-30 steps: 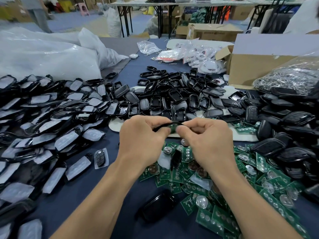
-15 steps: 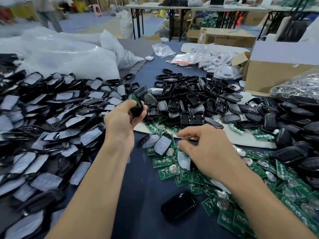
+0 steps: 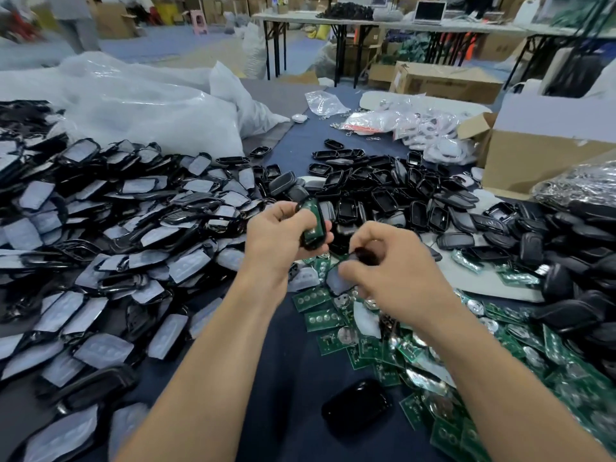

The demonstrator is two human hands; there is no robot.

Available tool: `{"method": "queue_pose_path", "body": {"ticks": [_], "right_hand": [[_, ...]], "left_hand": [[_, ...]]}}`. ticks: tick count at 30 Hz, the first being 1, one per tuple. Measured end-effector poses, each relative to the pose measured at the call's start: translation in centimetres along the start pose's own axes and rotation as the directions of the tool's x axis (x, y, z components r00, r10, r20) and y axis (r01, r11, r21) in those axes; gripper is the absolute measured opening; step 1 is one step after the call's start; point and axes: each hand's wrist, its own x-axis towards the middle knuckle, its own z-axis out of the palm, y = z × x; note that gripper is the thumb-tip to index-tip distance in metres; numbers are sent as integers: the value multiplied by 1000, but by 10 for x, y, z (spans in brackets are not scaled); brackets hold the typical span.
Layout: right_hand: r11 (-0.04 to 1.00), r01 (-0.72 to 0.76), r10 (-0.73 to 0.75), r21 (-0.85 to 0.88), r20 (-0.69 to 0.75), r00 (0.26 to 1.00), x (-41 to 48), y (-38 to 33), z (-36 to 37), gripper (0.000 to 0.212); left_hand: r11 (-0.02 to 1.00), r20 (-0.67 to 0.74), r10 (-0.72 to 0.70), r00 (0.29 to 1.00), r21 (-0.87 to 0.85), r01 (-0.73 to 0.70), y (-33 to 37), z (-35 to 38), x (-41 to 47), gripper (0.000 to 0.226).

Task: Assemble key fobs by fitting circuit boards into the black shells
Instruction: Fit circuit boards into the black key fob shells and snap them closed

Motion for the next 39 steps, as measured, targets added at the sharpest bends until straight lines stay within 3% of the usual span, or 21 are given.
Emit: {"method": "queue_pose_path", "body": {"ticks": [3, 7, 9, 15, 18, 22, 27, 34, 39], "right_hand": [[924, -105, 129, 368, -41, 991, -8, 13, -20, 20], [807, -144, 175, 572, 1, 985, -16, 28, -29, 23], [788, -143, 168, 599, 15, 986, -18, 33, -28, 23], [868, -53, 140, 493, -141, 980, -17, 44, -28, 33], [841, -38, 120, 539, -117, 986, -17, 44, -27, 32], [648, -113, 87, 753, 75, 993, -18, 43, -35, 30], [495, -255, 54, 830, 264, 963, -19, 46, -39, 35], [392, -306, 62, 868, 306, 950, -17, 49, -41, 32], [361, -306, 120, 881, 281, 952, -17, 50, -45, 35]], "left_hand": [[995, 115, -10, 993, 99, -1, -7, 12, -8, 16], [950, 299, -30, 954, 306, -66, -19, 21, -19, 25], [943, 379, -55, 924, 323, -76, -22, 24, -24, 27], [911, 451, -55, 891, 387, -139, -22, 26, -29, 29], [919, 429, -39, 902, 370, -136, -23, 28, -29, 25], [960, 336, -20, 942, 268, -75, -24, 28, -27, 18], [979, 370, -84, 925, 202, 9, -20, 28, -29, 25], [986, 420, -97, 902, 161, 32, -20, 28, -30, 21], [992, 289, -89, 953, 116, 57, -17, 28, -27, 21]]}}
